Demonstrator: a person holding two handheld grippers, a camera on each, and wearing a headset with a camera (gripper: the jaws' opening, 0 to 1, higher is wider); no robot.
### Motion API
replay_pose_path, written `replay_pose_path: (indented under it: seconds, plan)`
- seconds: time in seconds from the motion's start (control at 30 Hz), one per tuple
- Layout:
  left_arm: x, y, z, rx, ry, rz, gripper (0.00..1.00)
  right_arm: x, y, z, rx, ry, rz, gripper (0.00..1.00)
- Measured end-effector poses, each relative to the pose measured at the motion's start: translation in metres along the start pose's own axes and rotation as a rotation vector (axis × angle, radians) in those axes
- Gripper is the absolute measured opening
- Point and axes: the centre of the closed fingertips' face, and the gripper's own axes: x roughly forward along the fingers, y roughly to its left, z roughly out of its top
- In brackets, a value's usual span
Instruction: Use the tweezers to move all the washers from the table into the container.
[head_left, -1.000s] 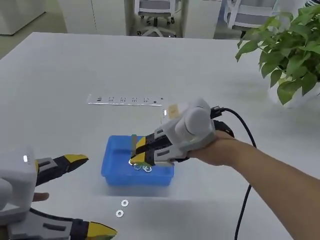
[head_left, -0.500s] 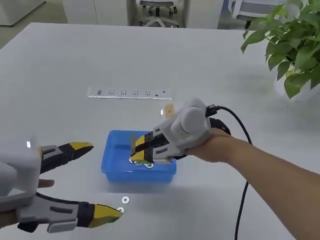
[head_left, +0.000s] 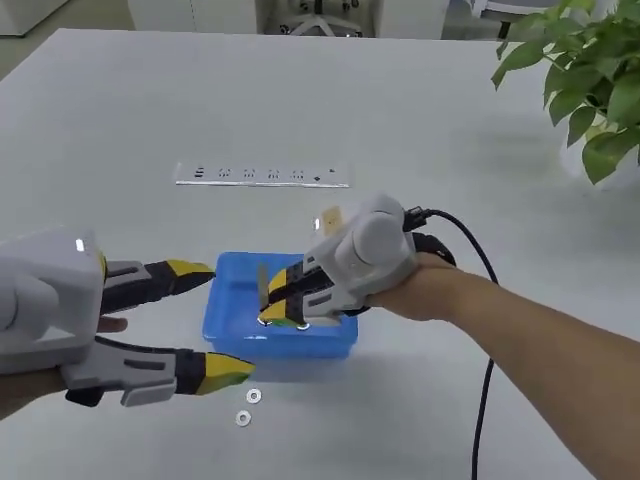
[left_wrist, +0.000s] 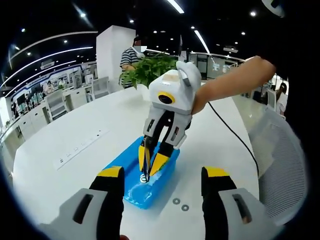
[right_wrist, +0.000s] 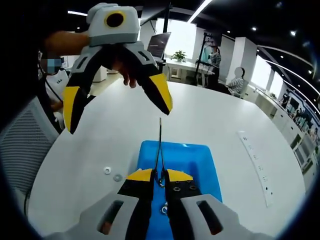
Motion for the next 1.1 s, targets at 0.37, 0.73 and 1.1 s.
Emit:
replay_pose_path:
  seconds: [0.37, 0.73, 1.1]
  plan:
    - [0.013, 0.019, 0.005, 0.04, 0.003, -0.011, 0.52, 0.011, -0.003, -0.008, 0.007, 0.005, 0.019, 0.1]
    - [0.026, 0.026, -0.001, 0.081, 0.018, -0.054, 0.35, 0.018, -0.002, -0.014, 0.006, 0.008, 0.043, 0.1]
    - [0.035, 0.03, -0.003, 0.087, 0.022, -0.086, 0.21, 0.019, -0.003, -0.014, 0.005, 0.004, 0.046, 0.1]
